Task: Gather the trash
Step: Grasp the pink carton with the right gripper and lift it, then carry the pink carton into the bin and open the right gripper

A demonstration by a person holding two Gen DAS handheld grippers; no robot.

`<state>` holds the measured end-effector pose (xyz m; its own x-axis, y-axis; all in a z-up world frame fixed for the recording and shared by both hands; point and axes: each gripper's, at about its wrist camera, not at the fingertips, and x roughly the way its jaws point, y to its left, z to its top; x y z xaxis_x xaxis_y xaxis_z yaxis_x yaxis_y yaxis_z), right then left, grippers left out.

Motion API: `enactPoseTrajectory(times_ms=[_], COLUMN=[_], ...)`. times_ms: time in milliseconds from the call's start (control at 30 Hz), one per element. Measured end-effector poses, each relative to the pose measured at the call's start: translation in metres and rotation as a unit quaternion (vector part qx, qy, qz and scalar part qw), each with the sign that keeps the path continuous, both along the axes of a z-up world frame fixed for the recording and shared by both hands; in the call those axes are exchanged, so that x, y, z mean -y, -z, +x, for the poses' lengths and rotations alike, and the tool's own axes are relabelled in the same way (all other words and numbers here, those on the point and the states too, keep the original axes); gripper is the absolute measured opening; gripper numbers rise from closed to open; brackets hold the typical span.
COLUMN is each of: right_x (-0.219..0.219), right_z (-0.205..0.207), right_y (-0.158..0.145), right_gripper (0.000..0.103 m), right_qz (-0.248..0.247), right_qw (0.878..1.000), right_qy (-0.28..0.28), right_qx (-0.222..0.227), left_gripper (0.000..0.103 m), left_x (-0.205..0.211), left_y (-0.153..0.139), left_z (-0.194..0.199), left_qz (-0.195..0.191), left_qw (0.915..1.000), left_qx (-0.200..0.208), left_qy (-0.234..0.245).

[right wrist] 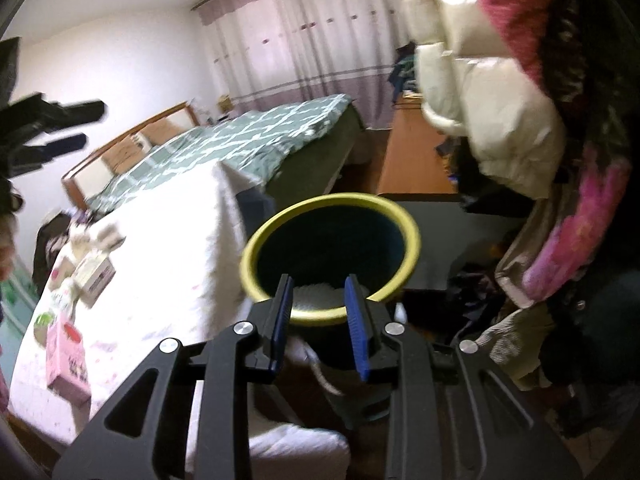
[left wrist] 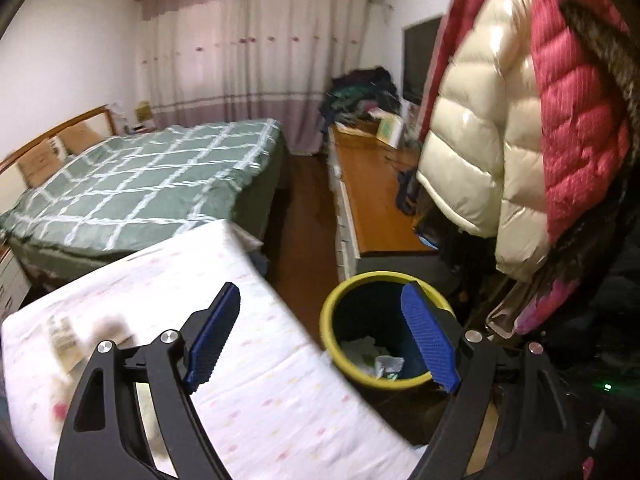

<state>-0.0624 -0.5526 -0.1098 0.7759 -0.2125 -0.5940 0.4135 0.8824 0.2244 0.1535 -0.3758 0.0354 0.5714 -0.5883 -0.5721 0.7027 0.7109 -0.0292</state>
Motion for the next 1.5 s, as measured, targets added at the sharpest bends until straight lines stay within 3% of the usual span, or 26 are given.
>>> enactPoseTrajectory(times_ms=[200,367,433,500,700,800,933,1267,1400,1500], right_x=[-0.062,-0.117,-0.14,-0.159,-0.206,-0.225,-0.238,-0.24,-0.237,-0.235], right_z=[0.019,0.028,0.029,0.029,0.039,0.044,0.055,0.069,0.072,0.072], right_y=[0.0,-0.009,-0.015,-0.019,-0.011,-0.004,0.007,0.03,0.031,0.031], right_gripper=[0.03,0.031,0.036,0.042,0.043,0.05,0.05,0.05,0.04,0.039], right_qz=[-0.002,0.008,0.007,0.0,-0.015,-0.024,-0.044,-0.04,-0.039,-0.037], right_qw=[0.995,0.976,0.965,0.956,0.935,0.93,0.929,0.928,0.929,0.93], right_qy=[-0.104,-0.219,-0.263,-0.292,-0.355,-0.367,-0.367,-0.368,-0.366,-0.365], right_qx=[-0.011,0.004,0.014,0.019,0.008,-0.002,-0.015,-0.038,-0.039,-0.036], left_gripper=[0.086,0.088,0.089,0.089,0.09,0.09,0.09,0.09,0.09,0.09], left_x=[-0.111,-0.191,-0.221,-0.244,-0.303,-0.318,-0.335,-0.323,-0.32,-0.319], left_y=[-0.01,-0.006,-0.001,0.005,0.025,0.033,0.043,0.051,0.052,0.054], left_z=[-0.013,-0.028,-0.035,-0.042,-0.059,-0.066,-0.073,-0.069,-0.068,-0.068], left_qz=[-0.024,-0.036,-0.037,-0.038,-0.052,-0.056,-0.065,-0.067,-0.066,-0.065], left_qw=[0.9964,0.9875,0.9829,0.9789,0.968,0.9638,0.9607,0.9629,0.9635,0.9637], left_qx=[0.006,0.021,0.023,0.023,0.003,0.0,-0.012,-0.029,-0.032,-0.034], left_qy=[-0.081,-0.152,-0.179,-0.199,-0.246,-0.261,-0.27,-0.26,-0.257,-0.257])
